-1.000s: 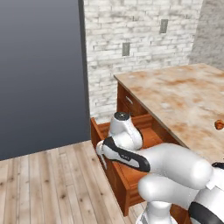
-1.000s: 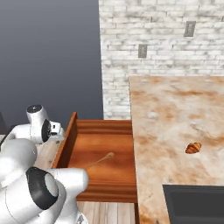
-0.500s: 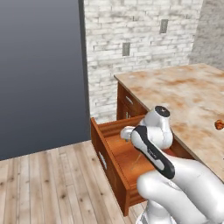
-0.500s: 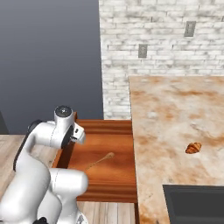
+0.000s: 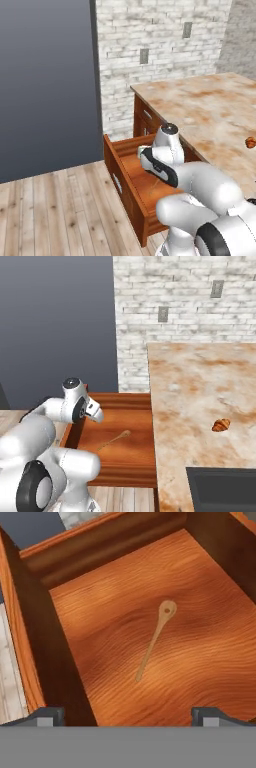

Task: Pick the wooden spoon from the drawer and place it on the counter.

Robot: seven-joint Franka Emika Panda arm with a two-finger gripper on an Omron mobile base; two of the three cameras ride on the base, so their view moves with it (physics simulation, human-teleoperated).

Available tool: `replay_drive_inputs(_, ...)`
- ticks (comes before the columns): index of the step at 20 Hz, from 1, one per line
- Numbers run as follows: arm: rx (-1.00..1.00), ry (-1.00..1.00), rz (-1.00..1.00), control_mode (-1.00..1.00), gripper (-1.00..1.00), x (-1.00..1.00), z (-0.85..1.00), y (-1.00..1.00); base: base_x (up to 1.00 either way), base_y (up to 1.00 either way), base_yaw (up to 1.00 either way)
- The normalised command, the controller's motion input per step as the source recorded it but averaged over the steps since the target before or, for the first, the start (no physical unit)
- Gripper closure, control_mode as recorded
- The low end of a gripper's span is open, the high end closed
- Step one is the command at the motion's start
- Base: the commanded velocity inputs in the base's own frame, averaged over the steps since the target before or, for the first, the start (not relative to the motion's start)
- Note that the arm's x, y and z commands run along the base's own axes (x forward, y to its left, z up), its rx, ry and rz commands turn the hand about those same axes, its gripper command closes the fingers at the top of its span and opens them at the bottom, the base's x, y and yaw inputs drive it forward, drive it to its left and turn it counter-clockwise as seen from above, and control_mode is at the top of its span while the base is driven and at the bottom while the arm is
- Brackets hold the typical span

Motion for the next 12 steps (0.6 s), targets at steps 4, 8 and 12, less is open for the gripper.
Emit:
replay_drive_inputs(4,-0.10,0.11,-0.08,-1.00,-1.00,0.31,-0.82,-0.47,0.00,0.00,0.00)
replay_drive_inputs(8,0.00,0.16,0.00,-1.00,-1.00,0.05,-0.71,-0.78,0.00,0.00,0.00)
replay_drive_inputs(12,-0.04,0.18,-0.01,-1.00,-1.00,0.04,-0.71,-0.27,0.00,0.00,0.00)
